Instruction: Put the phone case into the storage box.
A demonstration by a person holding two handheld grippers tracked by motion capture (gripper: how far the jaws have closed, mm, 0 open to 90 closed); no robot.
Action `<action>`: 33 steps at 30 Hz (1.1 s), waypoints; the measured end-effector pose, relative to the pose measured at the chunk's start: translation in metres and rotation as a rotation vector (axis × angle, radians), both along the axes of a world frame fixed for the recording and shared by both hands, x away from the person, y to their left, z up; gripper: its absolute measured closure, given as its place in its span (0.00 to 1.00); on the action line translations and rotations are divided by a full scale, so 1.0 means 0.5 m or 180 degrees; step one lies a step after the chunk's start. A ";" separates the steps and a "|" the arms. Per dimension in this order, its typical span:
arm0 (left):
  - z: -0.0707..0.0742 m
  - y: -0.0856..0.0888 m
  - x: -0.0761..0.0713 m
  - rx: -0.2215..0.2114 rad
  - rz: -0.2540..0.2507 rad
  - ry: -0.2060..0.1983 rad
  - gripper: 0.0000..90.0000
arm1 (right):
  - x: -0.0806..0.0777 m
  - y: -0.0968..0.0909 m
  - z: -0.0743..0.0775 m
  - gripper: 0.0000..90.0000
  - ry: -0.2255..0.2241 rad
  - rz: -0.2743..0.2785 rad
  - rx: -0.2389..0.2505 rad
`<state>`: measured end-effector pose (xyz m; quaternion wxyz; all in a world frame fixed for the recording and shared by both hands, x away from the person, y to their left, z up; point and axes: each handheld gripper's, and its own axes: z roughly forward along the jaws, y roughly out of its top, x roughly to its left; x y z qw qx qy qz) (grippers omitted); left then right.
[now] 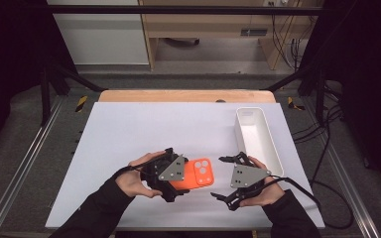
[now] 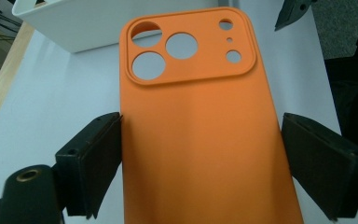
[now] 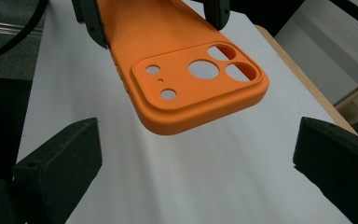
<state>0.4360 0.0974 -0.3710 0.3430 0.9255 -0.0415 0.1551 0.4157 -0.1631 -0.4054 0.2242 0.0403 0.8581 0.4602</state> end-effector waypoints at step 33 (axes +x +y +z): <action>-0.011 -0.037 -0.017 -0.0092 -0.0254 0.0105 0.15 | 0.024 0.011 -0.017 0.05 0.0155 0.0595 0.0179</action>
